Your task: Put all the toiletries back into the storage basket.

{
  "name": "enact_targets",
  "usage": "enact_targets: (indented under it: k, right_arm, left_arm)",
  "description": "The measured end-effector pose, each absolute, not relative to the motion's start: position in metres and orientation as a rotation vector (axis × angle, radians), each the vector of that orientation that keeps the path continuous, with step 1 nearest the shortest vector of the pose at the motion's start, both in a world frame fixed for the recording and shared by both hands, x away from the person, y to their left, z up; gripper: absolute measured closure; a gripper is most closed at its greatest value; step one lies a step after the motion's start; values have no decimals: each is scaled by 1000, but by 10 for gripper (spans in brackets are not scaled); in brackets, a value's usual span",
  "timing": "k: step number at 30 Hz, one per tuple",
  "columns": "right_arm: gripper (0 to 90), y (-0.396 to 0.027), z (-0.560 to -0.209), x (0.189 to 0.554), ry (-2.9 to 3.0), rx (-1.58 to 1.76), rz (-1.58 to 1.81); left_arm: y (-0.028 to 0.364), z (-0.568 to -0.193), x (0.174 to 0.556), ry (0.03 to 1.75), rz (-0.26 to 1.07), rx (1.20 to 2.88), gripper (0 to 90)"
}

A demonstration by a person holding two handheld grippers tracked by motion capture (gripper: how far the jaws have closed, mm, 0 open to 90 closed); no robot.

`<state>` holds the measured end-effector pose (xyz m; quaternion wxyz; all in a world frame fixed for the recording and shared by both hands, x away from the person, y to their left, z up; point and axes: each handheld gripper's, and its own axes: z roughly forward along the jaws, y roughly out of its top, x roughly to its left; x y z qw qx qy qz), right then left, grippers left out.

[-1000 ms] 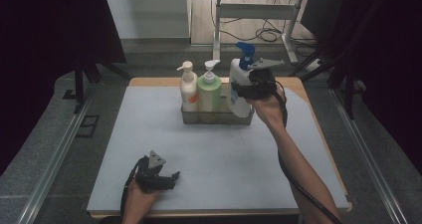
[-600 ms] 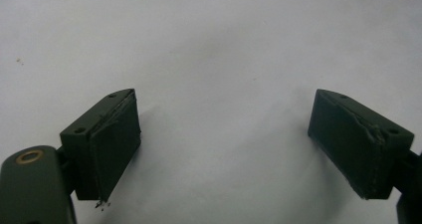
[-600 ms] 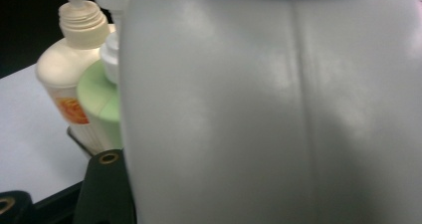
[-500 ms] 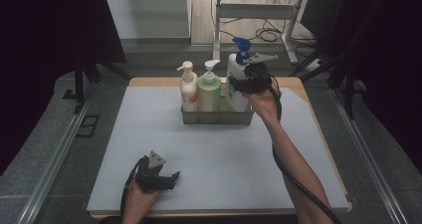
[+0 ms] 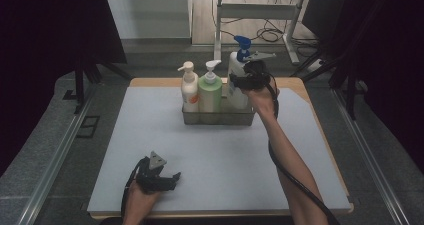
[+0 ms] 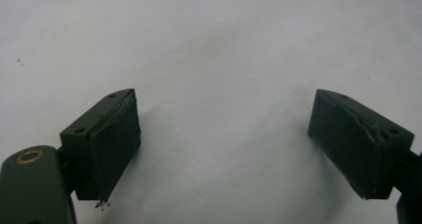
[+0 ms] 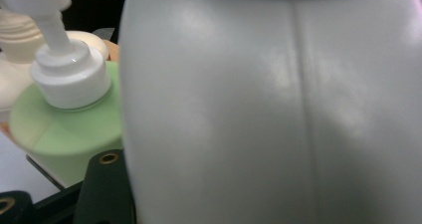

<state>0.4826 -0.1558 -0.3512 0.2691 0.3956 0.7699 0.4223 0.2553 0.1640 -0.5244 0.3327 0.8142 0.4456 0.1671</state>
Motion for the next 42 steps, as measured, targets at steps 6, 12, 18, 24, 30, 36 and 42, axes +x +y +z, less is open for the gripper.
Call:
enact_targets:
  k: [6, 12, 18, 24, 30, 36, 42]
  right_arm:
    - [380, -153, -362, 487, 2090, 1085, 1122]
    - [380, -150, -370, 487, 2106, 1095, 1115]
    - [380, -147, -380, 486, 2130, 1106, 1107]
    - [380, -147, -385, 486, 2139, 1123, 1102]
    - [380, -148, -392, 485, 2158, 1141, 1087]
    - [380, -147, -400, 484, 2171, 1149, 1079]
    - [380, -146, -406, 483, 2182, 1158, 1073]
  left_arm:
    - [164, -524, 255, 1164, 437, 2127, 127]
    - [164, -524, 255, 1164, 437, 2127, 127]
    - [164, -524, 255, 1164, 437, 2127, 127]
    - [164, -524, 255, 1164, 436, 2127, 127]
    - [164, -524, 255, 1166, 437, 2127, 127]
    - [164, -524, 255, 1164, 436, 2126, 127]
    - [164, -524, 255, 1163, 436, 2126, 127]
